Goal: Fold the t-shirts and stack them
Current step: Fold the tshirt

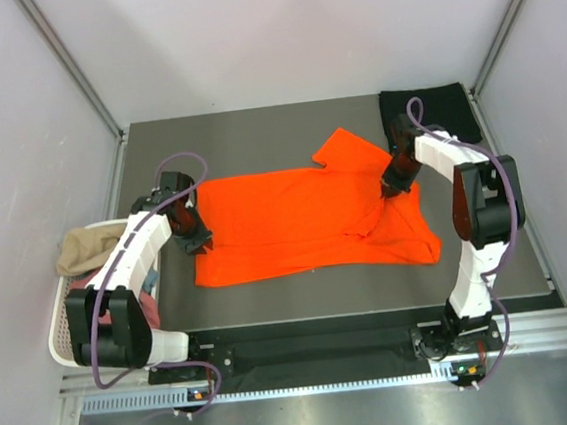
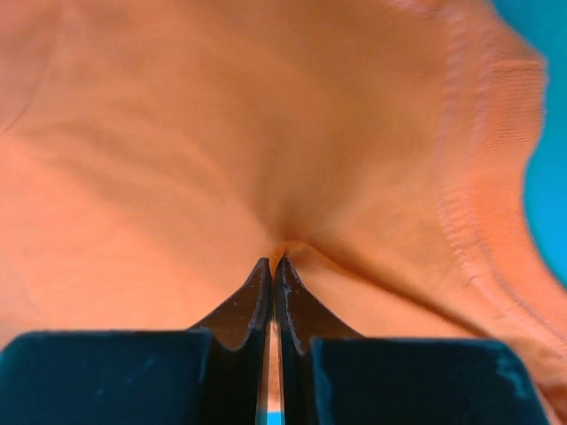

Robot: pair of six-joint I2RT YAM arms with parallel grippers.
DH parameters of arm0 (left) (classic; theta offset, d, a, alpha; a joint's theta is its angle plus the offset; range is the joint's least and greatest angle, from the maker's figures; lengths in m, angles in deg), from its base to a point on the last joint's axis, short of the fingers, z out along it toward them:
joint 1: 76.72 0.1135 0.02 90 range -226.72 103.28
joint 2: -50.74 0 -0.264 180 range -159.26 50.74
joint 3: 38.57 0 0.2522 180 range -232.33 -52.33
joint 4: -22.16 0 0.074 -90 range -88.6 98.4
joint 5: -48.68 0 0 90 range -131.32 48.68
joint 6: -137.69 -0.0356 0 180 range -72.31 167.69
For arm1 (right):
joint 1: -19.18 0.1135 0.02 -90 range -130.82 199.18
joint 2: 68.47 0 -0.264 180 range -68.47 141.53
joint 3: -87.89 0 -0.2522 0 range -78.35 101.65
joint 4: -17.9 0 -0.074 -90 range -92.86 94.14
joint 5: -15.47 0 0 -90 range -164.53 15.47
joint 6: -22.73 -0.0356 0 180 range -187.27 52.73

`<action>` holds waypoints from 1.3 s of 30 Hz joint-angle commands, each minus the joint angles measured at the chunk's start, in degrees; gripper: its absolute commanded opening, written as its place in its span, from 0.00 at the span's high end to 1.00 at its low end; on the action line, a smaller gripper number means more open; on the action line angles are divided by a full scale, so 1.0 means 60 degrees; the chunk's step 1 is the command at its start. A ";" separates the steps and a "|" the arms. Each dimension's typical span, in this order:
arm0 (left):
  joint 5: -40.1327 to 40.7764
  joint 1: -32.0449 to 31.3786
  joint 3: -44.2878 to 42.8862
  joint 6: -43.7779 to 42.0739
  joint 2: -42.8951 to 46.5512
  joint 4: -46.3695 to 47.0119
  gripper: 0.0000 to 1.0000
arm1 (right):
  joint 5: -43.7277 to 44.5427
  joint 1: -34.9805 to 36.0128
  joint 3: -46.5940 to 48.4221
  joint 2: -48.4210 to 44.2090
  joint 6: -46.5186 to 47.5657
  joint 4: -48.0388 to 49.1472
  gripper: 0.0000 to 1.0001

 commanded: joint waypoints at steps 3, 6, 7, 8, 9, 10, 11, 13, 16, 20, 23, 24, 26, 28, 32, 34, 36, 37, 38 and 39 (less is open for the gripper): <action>0.0189 0.0006 -0.0039 0.0056 -0.0207 0.0111 0.74 | 0.0469 0.0586 0.0772 -0.0949 -0.0081 -0.0506 1.00; 0.0218 0.0006 0.0064 0.0086 -0.0119 0.0155 0.74 | 0.0587 0.0660 0.0874 -0.1229 -0.0125 -0.0681 1.00; 0.0218 0.0006 0.0093 0.0086 -0.0104 0.0169 0.74 | 0.0646 0.0660 0.0932 -0.1273 -0.0110 -0.0740 1.00; 0.0203 0.0006 0.0137 0.0144 -0.0090 0.0184 0.74 | 0.0661 0.0660 0.1078 -0.1331 -0.0067 -0.0798 1.00; 0.0145 0.0006 0.0152 0.0144 -0.0104 0.0199 0.74 | 0.0661 0.0660 0.1123 -0.1346 -0.0008 -0.0785 1.00; 0.0145 0.0006 0.0152 0.0159 -0.0119 0.0213 0.74 | 0.0661 0.0660 0.1123 -0.1332 0.0021 -0.0741 1.00; 0.0145 0.0006 0.0152 0.0173 -0.0119 0.0199 0.75 | 0.0632 0.0660 0.1181 -0.1245 0.0080 -0.0726 1.00; 0.0159 0.0006 0.0166 0.0159 -0.0104 0.0170 0.75 | 0.0383 0.0660 0.1226 -0.1098 0.0124 -0.0740 1.00; 0.0276 0.0006 0.0166 0.0144 -0.0002 0.0097 0.75 | 0.0426 0.0703 0.1372 -0.1038 0.0139 -0.0726 1.00; 0.0291 0.0006 0.0371 0.0173 0.0130 0.0111 0.75 | 0.0529 0.0718 0.1591 -0.0967 0.0255 -0.0593 1.00; 0.0320 0.0006 0.0415 0.0159 0.0130 0.0082 0.75 | 0.0515 0.0718 0.1928 -0.0659 0.0387 -0.0740 1.00; 0.0349 0.0006 0.0401 0.0159 0.0145 0.0067 0.75 | 0.0500 0.0718 0.1958 -0.0643 0.0388 -0.0668 1.00; 0.0364 0.0006 0.0357 0.0130 0.0145 0.0067 0.75 | 0.0485 0.0733 0.1987 -0.0614 0.0446 -0.0521 1.00; 0.0364 0.0006 0.0342 0.0115 0.0160 0.0067 0.75 | 0.0514 0.0718 0.2017 -0.0541 0.0519 -0.0389 1.00; 0.0350 0.0006 0.0269 0.0071 0.0043 0.0053 0.75 | 0.0121 0.0733 0.2207 0.0014 0.0651 -0.0287 1.00; 0.0393 0.0006 0.0240 0.0057 0.0013 0.0038 0.75 | 0.0031 0.0748 0.2237 0.0118 0.0695 -0.0214 1.00; 0.0423 0.0021 0.0225 0.0056 0.0028 0.0038 0.75 | 0.0060 0.0748 0.2353 0.0235 0.0768 -0.0169 1.00; 0.0452 0.0021 0.0225 0.0042 0.0042 0.0023 0.75 | 0.0118 0.0748 0.2397 0.0250 0.0812 -0.0169 1.00; 0.0452 0.0021 0.0210 0.0027 0.0028 0.0023 0.75 | 0.0133 0.0748 0.2514 0.0308 0.0871 -0.0169 1.00; 0.0452 0.0021 0.0196 0.0013 0.0013 0.0023 0.74 | 0.0177 0.0748 0.2573 0.0352 0.0929 -0.0198 1.00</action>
